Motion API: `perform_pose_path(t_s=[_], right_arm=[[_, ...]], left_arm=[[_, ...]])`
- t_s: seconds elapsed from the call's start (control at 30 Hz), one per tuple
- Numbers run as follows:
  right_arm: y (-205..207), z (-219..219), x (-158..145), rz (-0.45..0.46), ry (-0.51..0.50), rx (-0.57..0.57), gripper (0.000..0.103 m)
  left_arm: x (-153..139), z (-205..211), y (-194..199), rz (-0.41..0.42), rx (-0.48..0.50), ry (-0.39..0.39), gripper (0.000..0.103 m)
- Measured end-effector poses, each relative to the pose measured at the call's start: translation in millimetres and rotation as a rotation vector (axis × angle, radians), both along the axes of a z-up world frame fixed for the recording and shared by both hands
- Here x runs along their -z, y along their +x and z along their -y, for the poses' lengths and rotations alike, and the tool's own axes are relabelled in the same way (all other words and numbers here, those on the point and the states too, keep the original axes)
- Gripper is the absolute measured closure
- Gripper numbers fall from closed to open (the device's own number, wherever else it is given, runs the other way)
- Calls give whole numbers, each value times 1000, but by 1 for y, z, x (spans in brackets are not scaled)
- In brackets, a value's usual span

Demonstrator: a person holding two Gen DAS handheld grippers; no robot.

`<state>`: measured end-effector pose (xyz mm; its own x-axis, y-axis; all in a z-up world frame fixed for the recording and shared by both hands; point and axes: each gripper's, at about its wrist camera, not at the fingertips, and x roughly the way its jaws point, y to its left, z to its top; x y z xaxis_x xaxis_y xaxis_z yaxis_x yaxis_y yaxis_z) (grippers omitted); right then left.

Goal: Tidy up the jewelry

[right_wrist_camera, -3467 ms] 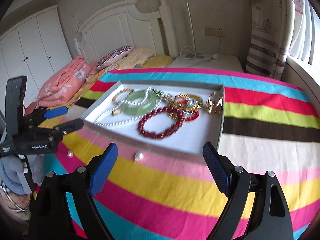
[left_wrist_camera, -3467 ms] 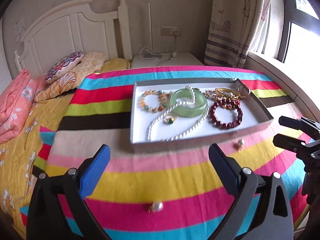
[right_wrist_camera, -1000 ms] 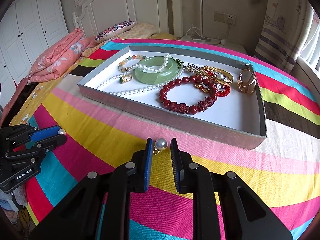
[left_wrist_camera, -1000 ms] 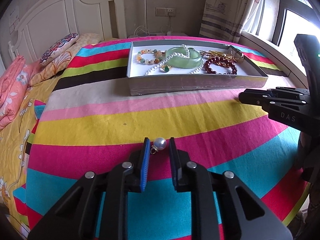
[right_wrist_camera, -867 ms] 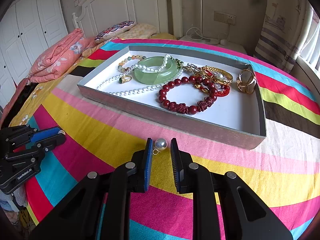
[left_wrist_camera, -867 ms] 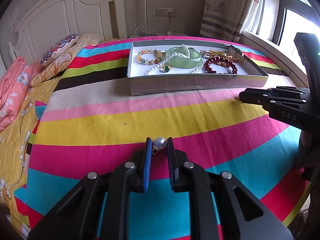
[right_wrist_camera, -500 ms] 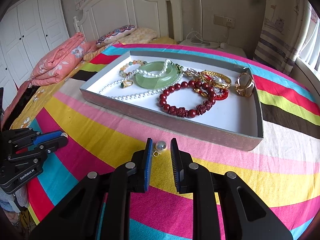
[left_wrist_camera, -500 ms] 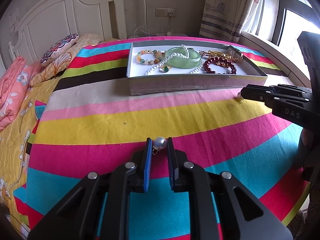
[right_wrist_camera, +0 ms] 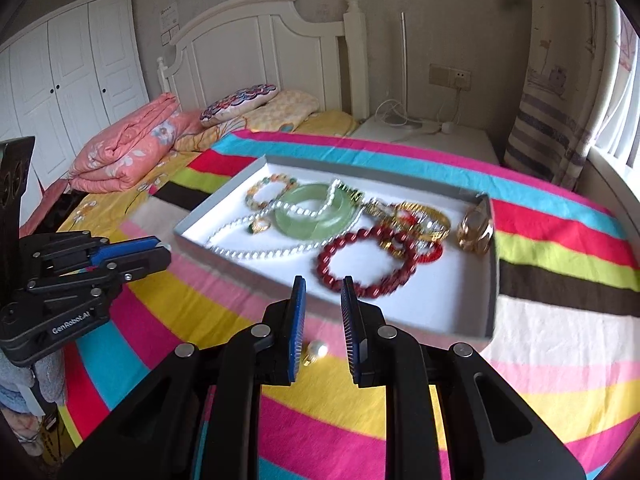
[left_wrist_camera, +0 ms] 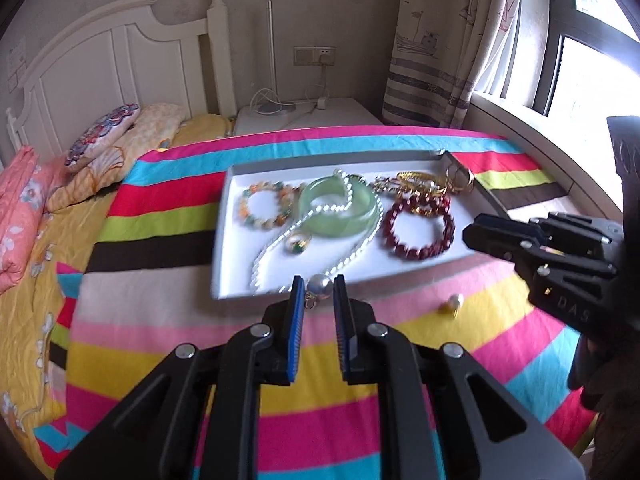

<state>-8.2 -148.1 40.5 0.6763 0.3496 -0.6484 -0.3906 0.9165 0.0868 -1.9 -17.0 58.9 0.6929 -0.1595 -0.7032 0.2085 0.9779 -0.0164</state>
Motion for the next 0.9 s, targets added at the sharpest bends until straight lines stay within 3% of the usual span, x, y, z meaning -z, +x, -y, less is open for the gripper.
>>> perform_pose_path(t_s=[0.33, 0.5, 0.53, 0.6, 0.63, 0.83, 0.87, 0.9], right_arm=[[42, 12, 13, -28, 24, 56, 84], [15, 14, -3, -9, 50, 37, 82], [2, 15, -7, 3, 61, 11, 80], [-16, 10, -4, -14, 47, -59, 54], [-18, 7, 1, -35, 17, -76, 51], [-1, -19, 40, -151, -142, -79, 53], [1, -23, 42, -147, -160, -83, 57], [1, -25, 43, -138, -168, -92, 72]], left_arm=[[9, 40, 63, -33, 34, -92, 89], [6, 39, 53, 8, 37, -62, 89], [6, 39, 51, 9, 43, -53, 89], [7, 38, 50, 12, 47, -43, 89], [7, 37, 51, 10, 45, -42, 89], [1, 27, 45, 23, 44, -43, 89], [-1, 23, 44, 28, 45, -39, 89], [-3, 20, 43, 29, 46, -39, 89]])
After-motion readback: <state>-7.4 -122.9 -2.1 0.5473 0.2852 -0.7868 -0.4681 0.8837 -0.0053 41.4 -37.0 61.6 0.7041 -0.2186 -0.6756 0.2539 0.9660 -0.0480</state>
